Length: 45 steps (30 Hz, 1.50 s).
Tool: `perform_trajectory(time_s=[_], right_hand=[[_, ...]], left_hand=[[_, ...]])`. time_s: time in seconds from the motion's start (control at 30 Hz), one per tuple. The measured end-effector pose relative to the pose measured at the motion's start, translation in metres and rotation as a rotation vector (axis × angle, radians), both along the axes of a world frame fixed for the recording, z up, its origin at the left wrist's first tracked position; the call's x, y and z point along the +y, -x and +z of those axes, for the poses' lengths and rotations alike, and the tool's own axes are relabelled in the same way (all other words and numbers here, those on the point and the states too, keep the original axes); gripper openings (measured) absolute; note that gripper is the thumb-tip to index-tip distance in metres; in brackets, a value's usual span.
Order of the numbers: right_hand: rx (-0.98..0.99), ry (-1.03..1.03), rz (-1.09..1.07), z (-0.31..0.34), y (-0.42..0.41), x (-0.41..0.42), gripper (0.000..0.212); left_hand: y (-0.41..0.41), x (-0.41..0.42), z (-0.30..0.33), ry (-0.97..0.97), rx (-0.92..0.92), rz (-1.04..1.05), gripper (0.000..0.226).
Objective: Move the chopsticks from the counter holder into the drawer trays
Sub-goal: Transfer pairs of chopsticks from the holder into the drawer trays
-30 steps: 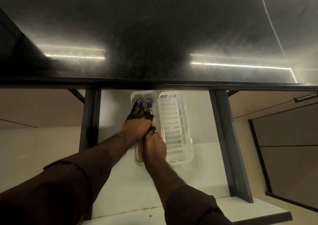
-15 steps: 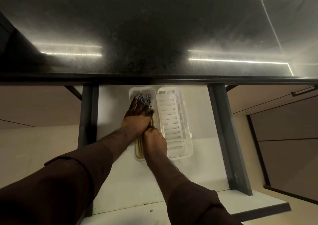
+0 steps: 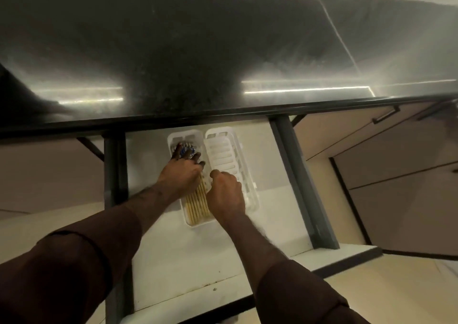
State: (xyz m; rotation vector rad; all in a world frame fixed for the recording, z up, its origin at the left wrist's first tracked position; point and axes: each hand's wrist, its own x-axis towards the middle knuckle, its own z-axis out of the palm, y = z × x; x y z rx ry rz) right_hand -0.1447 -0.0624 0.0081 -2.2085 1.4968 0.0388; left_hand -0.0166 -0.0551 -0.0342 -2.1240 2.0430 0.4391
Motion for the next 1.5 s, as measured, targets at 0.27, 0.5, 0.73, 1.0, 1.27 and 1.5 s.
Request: perform_trajectory(time_s=[0.27,0.5,0.73,1.0,1.27,1.5], right_hand=[[-0.11,0.154,-0.073,0.078,0.033,0.014,0.035],[-0.281,0.368,-0.034,0.162,0.037,0.073,0.031],[-0.44,0.499,-0.018,0.254,-0.003,0.13,0.032],[-0.529,0.626,0.063,0.316,-0.122,0.184,0.032],[-0.58,0.633,0.072,0.33,-0.288,0.226,0.03],[-0.533,0.57,0.11,0.309,-0.369,0.218,0.035]], left_hand=[[0.013,0.023,0.076,0.246,0.058,0.009,0.065],[0.014,0.094,0.182,0.516,0.116,0.065,0.067],[-0.025,0.166,0.276,0.717,0.184,0.093,0.073],[-0.141,0.241,0.334,0.931,0.255,0.154,0.074],[-0.302,0.286,0.357,0.95,0.239,0.188,0.073],[-0.384,0.281,0.339,0.897,0.279,0.213,0.073]])
